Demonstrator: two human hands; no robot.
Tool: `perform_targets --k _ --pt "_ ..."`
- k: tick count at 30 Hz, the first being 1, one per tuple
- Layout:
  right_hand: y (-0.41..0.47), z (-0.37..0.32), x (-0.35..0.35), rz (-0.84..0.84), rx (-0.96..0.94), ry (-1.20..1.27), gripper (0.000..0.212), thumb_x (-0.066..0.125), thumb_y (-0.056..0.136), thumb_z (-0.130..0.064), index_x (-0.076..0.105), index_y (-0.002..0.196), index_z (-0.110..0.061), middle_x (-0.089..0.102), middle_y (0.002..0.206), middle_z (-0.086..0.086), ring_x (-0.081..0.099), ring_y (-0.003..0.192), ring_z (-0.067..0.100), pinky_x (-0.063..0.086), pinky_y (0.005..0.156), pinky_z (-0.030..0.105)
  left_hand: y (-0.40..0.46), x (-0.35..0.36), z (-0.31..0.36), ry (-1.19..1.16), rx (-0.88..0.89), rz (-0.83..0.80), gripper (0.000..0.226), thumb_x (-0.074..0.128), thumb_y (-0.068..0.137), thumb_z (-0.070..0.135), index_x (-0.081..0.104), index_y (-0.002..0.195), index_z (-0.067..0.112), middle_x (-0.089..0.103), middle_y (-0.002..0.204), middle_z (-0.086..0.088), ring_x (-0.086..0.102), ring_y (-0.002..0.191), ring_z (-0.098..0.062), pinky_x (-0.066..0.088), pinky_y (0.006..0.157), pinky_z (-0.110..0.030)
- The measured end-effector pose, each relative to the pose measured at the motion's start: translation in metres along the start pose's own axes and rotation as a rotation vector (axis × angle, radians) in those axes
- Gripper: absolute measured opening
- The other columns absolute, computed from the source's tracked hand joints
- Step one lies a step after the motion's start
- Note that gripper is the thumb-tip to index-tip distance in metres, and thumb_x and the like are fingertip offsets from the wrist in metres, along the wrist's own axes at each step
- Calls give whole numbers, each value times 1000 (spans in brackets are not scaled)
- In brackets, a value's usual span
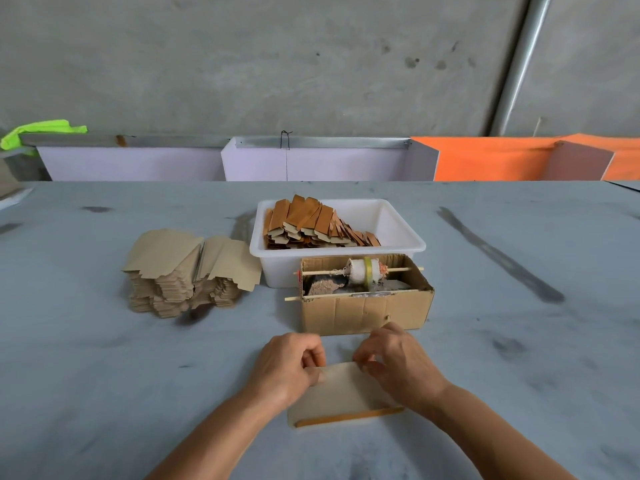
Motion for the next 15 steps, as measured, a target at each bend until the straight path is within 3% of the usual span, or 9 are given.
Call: perform_targets --k 3,5,8,12,13,15 --pt "0 0 -1 34 -11 14 21 55 90 -16 71 99 -26 65 100 -5 45 104 13 38 84 23 3 -4 0 26 8 28 10 71 78 12 70 80 22 59 64 12 53 61 -3 43 61 -15" --pt "-2 -2 -3 59 -18 16 20 58 87 -12 73 92 -22 65 93 -3 47 100 16 41 83 29 3 -5 3 68 28 34 10 69 80 14 72 84 22 59 66 13 57 66 -3 41 62 -12" --pt "-6 -4 -6 150 -83 28 17 73 69 1 74 70 -16 63 68 0 58 79 26 48 64 37 0 -5 11 202 131 99 11 66 82 16 72 86 24 63 80 10 58 86 -8 37 76 -18" --pt "-9 -13 -11 149 -206 -155 23 86 55 -8 68 60 -21 53 58 -5 57 64 20 43 57 25 -5 -1 19 445 327 89 21 53 91 17 69 100 28 61 99 9 47 101 -11 29 84 -21" --pt "-9 -15 -12 133 -233 -218 23 87 55 -11 67 59 -22 52 58 -5 56 63 19 43 57 24 -8 -1 23 519 382 82 22 54 89 14 71 96 26 62 93 7 50 97 -13 34 82 -22" --pt "-10 -21 -14 106 -277 -318 22 86 56 -13 66 57 -22 51 58 -4 55 63 19 45 57 25 -14 -2 32 594 463 88 14 65 67 12 72 66 24 59 66 6 58 73 -14 44 63 -19"
Point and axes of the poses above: each hand's wrist, its own y-axis towards the middle knuckle, its own x-axis out of the palm, z = x × y, the point moved 4 cm from there along y, towards the middle knuckle
